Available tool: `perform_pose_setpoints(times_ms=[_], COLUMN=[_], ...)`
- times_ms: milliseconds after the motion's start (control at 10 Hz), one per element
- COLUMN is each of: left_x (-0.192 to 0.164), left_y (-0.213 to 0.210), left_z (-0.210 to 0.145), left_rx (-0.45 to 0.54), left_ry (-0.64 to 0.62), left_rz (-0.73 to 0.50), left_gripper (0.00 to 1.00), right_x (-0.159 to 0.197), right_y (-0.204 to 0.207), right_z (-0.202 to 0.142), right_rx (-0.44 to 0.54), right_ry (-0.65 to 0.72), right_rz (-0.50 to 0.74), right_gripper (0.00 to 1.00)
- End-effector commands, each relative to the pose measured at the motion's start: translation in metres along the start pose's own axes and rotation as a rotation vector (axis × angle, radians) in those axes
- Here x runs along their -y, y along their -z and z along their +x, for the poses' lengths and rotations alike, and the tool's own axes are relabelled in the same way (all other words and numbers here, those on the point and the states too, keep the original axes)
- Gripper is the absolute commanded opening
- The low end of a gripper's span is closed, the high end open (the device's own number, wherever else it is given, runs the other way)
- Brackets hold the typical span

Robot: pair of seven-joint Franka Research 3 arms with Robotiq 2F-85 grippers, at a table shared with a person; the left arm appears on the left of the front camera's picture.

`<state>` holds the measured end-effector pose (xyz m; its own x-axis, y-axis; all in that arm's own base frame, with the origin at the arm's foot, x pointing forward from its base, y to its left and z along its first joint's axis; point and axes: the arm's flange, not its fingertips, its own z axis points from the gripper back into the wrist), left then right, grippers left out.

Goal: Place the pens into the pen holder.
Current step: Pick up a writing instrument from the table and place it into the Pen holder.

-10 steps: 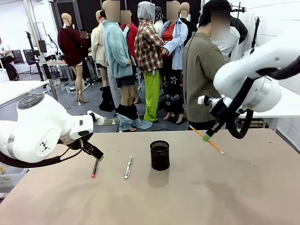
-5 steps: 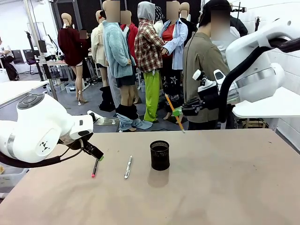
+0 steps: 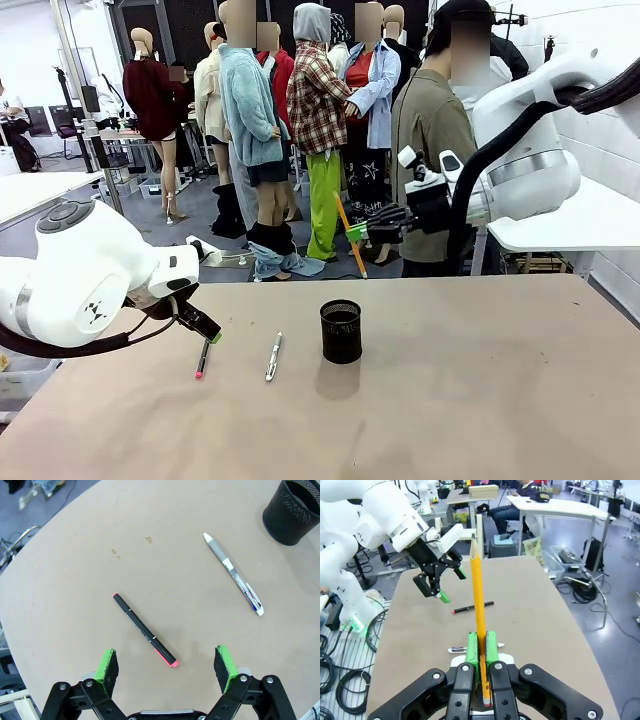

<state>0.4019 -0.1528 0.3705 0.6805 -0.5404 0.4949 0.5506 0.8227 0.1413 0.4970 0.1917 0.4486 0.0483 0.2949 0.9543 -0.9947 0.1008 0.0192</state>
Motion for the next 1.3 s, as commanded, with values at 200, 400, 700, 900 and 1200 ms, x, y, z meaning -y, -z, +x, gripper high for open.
perform_pose_setpoints(times_ms=[200,400,700,900,1200], left_x=[-0.002,-0.002,-0.002,-0.002,-0.002], left_y=[-0.001,-0.001,-0.001,-0.001,-0.001], left_z=[0.000,0.000,0.000,0.000,0.000], left_rx=[0.002,0.002,0.002,0.002,0.002], left_ry=[-0.005,-0.005,-0.005,-0.005,-0.005], left_rz=[0.000,0.000,0.000,0.000,0.000], left_gripper=[1.00,1.00,1.00,1.00,1.00], right_x=[-0.003,0.010,0.025,0.033,0.047], right_y=[0.022,0.047,0.075,0.088,0.100], right_z=[-0.011,-0.018,-0.038,-0.051,-0.072], right_rx=[0.021,0.002,-0.004,0.001,-0.035], right_ry=[-0.056,-0.068,-0.033,-0.002,0.037], right_rz=[0.003,0.051,0.077,0.080,0.062], right_gripper=[0.00,0.00,0.00,0.00,0.00])
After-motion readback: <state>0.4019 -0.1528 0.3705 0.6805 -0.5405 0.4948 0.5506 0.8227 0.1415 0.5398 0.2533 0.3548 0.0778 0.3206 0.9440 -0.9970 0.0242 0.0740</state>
